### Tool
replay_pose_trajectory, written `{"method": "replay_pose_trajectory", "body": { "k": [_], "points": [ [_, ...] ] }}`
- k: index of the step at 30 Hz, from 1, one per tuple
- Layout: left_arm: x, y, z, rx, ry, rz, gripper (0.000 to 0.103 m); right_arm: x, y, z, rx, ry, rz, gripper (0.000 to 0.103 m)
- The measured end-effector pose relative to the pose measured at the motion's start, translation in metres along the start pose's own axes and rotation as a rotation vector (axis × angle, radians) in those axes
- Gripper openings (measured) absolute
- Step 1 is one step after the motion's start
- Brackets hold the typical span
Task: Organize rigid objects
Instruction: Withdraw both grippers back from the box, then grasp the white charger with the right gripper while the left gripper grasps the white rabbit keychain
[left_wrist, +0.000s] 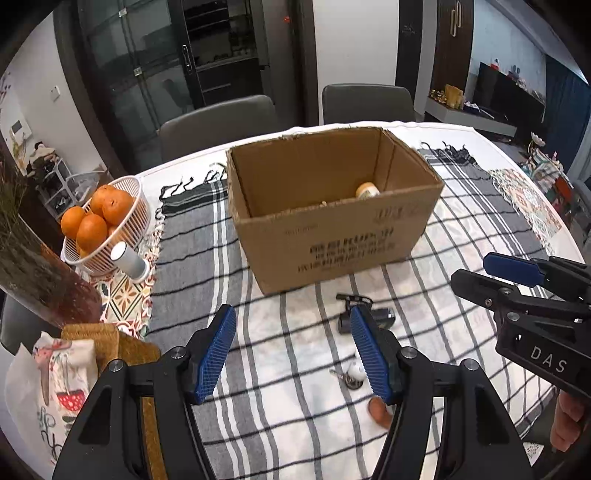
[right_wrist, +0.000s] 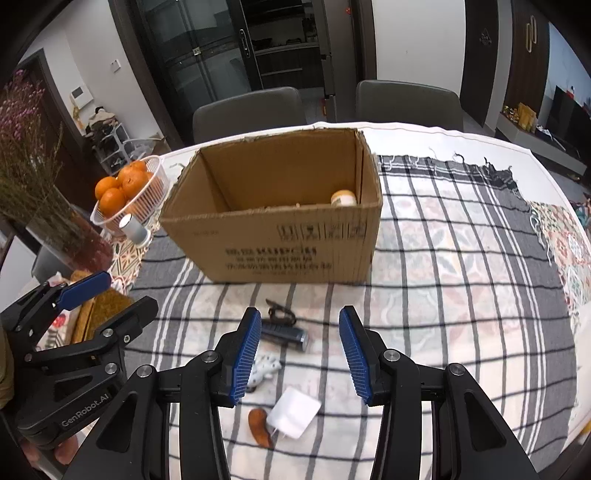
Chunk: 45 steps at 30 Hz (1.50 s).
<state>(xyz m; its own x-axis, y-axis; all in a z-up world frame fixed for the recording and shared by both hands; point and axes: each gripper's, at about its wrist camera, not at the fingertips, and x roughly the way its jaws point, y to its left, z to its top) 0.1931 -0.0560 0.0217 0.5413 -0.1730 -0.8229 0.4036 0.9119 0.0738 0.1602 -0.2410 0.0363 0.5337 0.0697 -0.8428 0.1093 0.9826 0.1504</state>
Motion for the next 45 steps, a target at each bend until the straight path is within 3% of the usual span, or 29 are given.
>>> {"method": "replay_pose_trajectory", "body": {
  "k": [17, 31, 38, 45],
  "points": [
    [-0.003, -0.007, -0.047, 0.093, -0.039, -0.061, 0.063, -0.010, 0.008, -0.058, 0.101, -0.008, -0.020, 0.046],
    [0.027, -0.012, -0.085, 0.209, -0.083, -0.099, 0.063, 0.011, 0.010, -0.113, 0.211, -0.052, -0.064, 0.046],
    [0.046, -0.011, -0.091, 0.246, -0.079, -0.095, 0.063, 0.039, 0.010, -0.135, 0.281, -0.006, -0.053, 0.048],
    [0.065, -0.017, -0.094, 0.314, -0.063, -0.151, 0.063, 0.057, 0.007, -0.141, 0.314, 0.032, -0.038, 0.048]
  ]
}}
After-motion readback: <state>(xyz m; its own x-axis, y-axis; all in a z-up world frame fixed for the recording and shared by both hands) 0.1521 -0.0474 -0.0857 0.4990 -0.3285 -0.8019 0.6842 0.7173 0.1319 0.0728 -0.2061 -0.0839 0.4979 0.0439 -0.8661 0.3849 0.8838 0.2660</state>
